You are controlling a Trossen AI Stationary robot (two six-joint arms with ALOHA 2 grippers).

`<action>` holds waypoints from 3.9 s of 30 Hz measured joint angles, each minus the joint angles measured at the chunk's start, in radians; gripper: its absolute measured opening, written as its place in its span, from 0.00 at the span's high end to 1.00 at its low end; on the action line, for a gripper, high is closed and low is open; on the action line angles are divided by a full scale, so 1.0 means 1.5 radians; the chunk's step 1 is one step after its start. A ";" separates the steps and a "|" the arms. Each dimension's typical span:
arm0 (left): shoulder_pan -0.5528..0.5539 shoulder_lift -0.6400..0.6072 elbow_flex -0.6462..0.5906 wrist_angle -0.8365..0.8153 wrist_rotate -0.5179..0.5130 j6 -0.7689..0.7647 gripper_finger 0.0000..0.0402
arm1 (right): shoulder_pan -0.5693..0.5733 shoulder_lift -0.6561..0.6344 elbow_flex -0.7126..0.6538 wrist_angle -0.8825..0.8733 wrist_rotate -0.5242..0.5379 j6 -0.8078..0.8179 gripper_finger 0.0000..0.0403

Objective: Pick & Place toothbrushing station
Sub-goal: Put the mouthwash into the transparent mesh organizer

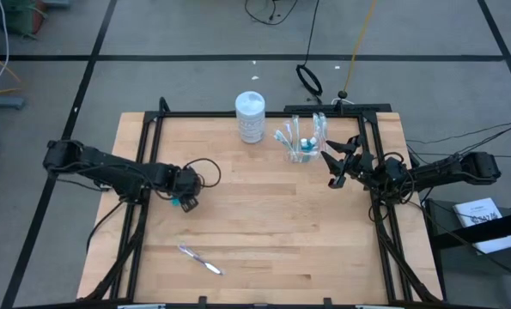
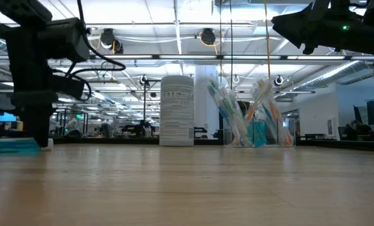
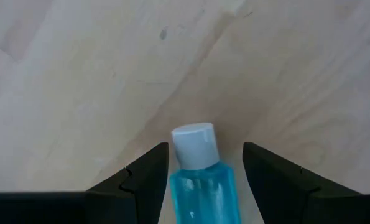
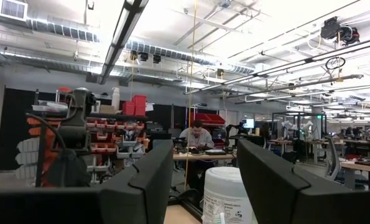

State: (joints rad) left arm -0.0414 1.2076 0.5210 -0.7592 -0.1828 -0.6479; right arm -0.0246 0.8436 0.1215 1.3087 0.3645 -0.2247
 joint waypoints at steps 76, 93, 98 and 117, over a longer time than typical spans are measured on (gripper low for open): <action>0.030 0.077 0.027 1.097 0.164 0.435 0.74 | 0.032 0.616 0.554 -0.180 -0.209 0.160 0.32; 0.025 0.077 0.027 1.095 0.161 0.501 0.74 | 0.034 0.607 0.554 -0.218 -0.211 0.161 0.60; 0.025 0.077 0.027 1.095 0.161 0.498 0.72 | 0.034 0.607 0.553 -0.218 -0.211 0.160 0.59; 0.025 0.077 0.027 1.064 0.082 0.500 0.46 | 0.034 0.540 0.553 -0.468 -0.131 0.156 0.59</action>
State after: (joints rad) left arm -0.0032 1.3224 0.5621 0.8363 -0.0603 0.1028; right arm 0.0258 1.6542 0.9507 0.6063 0.1682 0.0099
